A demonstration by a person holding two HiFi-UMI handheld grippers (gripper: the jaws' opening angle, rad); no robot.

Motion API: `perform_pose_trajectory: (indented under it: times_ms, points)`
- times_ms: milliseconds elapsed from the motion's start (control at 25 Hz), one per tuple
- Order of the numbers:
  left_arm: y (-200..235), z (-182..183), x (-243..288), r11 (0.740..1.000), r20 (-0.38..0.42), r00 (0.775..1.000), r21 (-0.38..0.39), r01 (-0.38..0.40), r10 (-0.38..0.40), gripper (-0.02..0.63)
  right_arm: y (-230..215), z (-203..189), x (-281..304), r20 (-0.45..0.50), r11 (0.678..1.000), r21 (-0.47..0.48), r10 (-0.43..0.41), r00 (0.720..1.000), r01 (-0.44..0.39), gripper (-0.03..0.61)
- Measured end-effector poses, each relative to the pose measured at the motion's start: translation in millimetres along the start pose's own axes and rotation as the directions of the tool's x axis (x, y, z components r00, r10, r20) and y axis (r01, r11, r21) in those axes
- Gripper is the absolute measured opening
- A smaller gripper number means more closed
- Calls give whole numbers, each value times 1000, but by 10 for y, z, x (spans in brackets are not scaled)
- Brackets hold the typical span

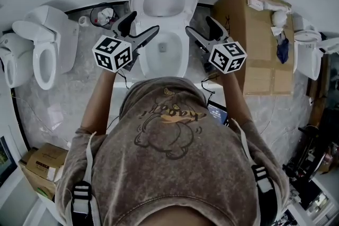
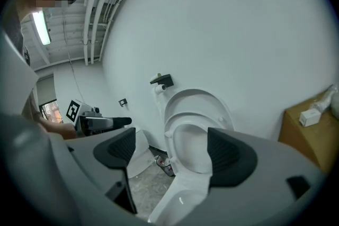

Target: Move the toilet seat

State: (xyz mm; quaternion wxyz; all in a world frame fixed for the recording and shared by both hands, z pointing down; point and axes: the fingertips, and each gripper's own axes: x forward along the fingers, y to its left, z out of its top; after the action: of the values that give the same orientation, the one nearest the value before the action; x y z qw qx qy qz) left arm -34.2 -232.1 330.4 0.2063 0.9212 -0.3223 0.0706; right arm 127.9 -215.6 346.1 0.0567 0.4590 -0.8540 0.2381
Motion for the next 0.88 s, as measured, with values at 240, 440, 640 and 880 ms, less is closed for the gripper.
perform_pose_trajectory:
  times_ms: [240, 440, 640, 880]
  points:
    - [-156, -4, -116, 999, 67, 997, 41, -27, 24, 423, 151, 35, -188, 80, 995, -84, -37, 996, 43, 419]
    - [-231, -27, -201, 998, 126, 992, 44, -37, 31, 361, 222, -6, -297, 114, 989, -135, -46, 992, 61, 321]
    - [-317, -39, -286, 999, 144, 990, 47, -14, 7, 159, 249, -68, -418, 123, 986, -149, -60, 991, 78, 175]
    - [-263, -176, -323, 992, 159, 985, 94, -81, 66, 11, 232, -238, -476, 118, 978, -180, -85, 989, 106, 3]
